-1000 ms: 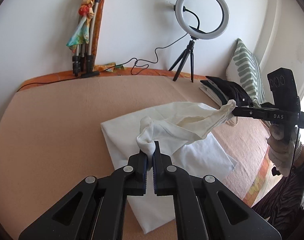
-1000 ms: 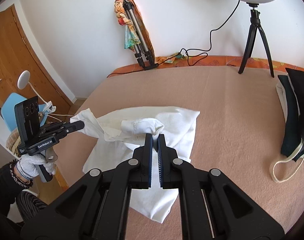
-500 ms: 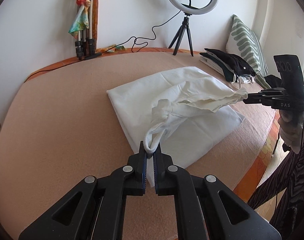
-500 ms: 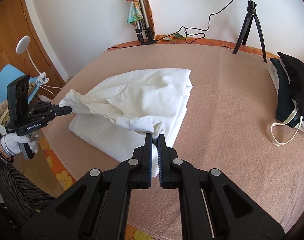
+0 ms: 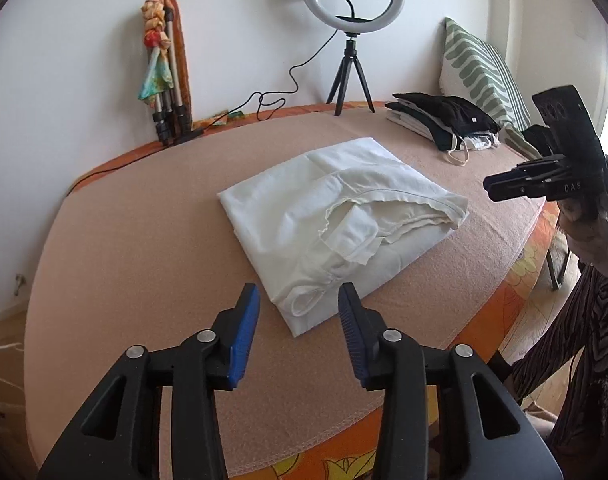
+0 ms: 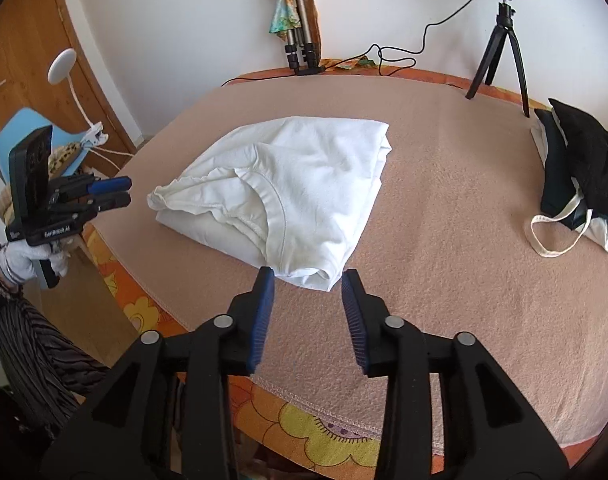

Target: Fold small clothes

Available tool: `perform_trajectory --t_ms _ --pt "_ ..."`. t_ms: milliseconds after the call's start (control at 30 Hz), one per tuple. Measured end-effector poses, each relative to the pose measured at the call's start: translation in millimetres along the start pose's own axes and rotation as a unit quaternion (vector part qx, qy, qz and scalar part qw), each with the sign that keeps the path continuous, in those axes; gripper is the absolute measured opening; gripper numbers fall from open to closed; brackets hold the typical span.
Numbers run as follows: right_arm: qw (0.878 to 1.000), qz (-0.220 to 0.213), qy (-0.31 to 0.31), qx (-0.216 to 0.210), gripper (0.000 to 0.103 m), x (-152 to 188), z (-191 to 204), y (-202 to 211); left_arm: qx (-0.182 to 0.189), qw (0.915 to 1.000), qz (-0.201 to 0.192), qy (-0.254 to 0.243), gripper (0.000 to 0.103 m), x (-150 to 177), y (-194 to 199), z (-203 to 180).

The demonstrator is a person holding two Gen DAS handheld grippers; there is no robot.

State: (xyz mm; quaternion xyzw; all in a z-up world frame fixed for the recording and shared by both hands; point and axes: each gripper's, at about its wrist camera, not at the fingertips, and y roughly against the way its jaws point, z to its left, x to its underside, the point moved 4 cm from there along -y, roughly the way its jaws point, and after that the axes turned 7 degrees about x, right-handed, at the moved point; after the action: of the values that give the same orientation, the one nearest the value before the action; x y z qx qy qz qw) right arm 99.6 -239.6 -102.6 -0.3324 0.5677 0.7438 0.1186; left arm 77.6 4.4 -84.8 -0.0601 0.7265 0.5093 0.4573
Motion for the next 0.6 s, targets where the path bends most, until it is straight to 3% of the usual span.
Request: perform_trajectory --t_ms 167,300,333,367,400,467,600 --pt "0.995 0.038 -0.085 -0.035 0.040 -7 -18 -25 0.006 0.9981 0.020 -0.058 0.042 -12 -27 -23" --pt "0.992 0.058 -0.098 -0.049 0.040 -8 -15 -42 0.005 0.9969 0.038 -0.069 0.042 -11 -46 -24" --pt "0.992 0.060 -0.095 -0.049 0.034 -8 -12 -43 0.006 0.9968 0.042 -0.068 0.040 -8 -48 -25" --pt "0.993 0.058 -0.091 -0.046 0.021 -8 -9 -43 0.010 0.9966 0.046 -0.067 0.024 -7 -51 -24" --pt "0.994 0.058 -0.084 -0.045 0.014 -9 -7 -44 0.022 0.9962 0.053 -0.065 0.003 -4 -53 -24" --pt "0.993 0.054 -0.085 -0.054 0.008 -11 -4 -41 0.034 0.9946 0.066 -0.073 0.003 2 -54 -26" --pt "0.992 0.046 -0.090 -0.070 0.008 -13 -11 -25 0.035 0.9921 0.084 -0.086 0.003 19 -53 -27"
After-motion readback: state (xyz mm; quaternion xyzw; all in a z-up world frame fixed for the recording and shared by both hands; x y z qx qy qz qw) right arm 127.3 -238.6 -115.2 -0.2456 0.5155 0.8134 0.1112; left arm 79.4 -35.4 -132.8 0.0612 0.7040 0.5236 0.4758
